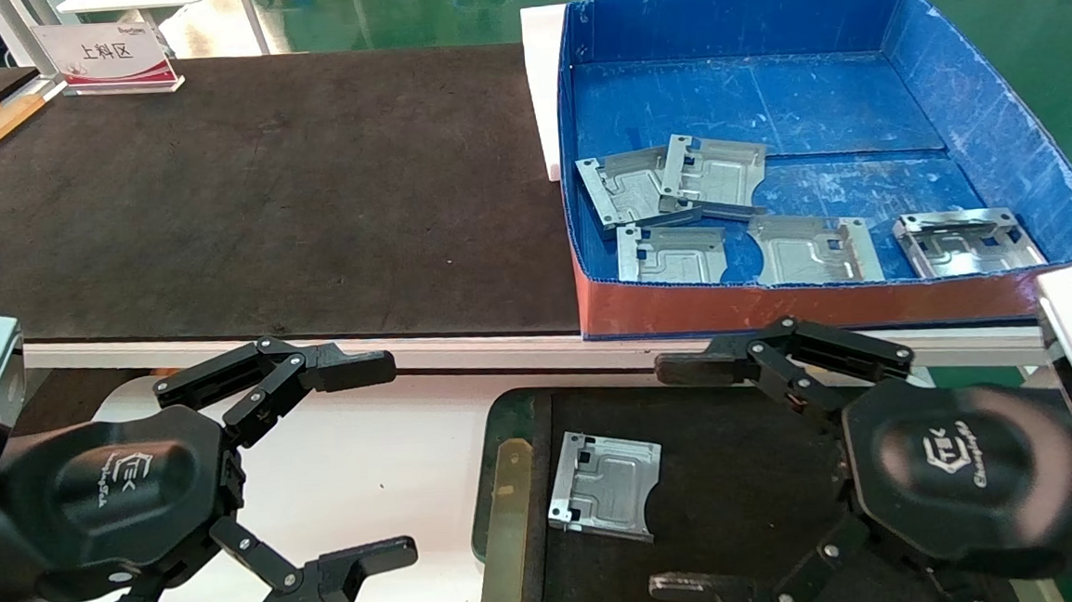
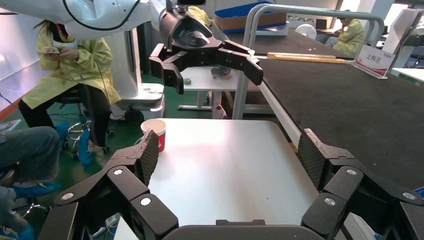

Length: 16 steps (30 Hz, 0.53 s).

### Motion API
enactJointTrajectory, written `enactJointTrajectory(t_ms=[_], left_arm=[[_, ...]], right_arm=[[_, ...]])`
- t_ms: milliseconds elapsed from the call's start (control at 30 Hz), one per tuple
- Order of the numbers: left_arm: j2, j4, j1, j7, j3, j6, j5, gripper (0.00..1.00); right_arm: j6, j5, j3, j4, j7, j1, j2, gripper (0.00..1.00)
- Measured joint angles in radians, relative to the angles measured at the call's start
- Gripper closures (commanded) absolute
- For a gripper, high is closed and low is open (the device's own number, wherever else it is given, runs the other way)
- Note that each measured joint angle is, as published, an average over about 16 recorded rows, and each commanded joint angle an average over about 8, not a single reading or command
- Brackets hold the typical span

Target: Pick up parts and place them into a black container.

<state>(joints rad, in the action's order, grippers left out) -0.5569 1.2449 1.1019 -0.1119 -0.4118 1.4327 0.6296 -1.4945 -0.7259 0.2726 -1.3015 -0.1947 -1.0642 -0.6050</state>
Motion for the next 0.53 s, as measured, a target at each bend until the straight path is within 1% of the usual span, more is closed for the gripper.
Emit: enactJointTrajectory(t_ms=[533], left_arm=[[0.000, 0.000, 0.000, 0.000, 0.000, 0.000, 0.000, 0.00]], right_arm=[[0.001, 0.000, 0.002, 0.006, 0.003, -0.003, -0.002, 0.00]])
